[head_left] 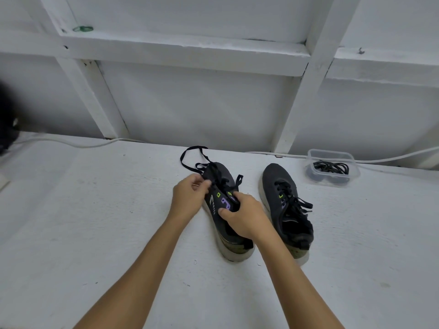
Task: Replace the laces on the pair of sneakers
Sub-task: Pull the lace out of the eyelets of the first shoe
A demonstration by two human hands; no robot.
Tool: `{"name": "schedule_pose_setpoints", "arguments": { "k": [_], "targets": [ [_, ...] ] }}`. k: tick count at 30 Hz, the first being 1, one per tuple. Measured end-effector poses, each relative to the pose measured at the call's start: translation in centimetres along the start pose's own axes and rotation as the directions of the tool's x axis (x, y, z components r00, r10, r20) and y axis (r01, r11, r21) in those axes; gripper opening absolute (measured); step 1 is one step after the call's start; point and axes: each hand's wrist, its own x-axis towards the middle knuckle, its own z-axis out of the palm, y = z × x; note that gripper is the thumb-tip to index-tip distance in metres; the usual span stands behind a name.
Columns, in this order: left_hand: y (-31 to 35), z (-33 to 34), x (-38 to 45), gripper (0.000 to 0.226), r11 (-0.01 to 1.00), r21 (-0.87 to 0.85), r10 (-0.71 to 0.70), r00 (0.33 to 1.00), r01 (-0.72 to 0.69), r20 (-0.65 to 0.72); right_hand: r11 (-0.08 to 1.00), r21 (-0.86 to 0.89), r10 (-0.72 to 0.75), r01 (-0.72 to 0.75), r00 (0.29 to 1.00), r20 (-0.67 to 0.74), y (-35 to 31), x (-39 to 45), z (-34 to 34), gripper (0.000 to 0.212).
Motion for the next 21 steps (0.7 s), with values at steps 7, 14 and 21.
{"name": "schedule_pose_setpoints", "arguments": {
  "k": [7,14,21],
  "targets": [
    [-0.8,-1.7,0.9,0.023,0.919,-0.316,-0.319,0.914,0.235,-0.249,1.0,-0.019,0.002,-0.002,1.0,0.007,0.2,0.1,0.2,0.025],
    [-0.6,-0.3,-0.2,0.023,0.994,-0.021,-0.097,0.976,0.103,0.193,0.999,-0.04,0.005,-0.005,1.0,0.001,0.1,0.2,0.1,0.027],
    [0.1,0.5,-0.1,0.012,0.992,0.12,0.035,0.995,-0.047,0.096,0.999,-0.042,0.007,-0.007,1.0,-0.003,0.0,0.1,0.1,0.028]
  ]
}}
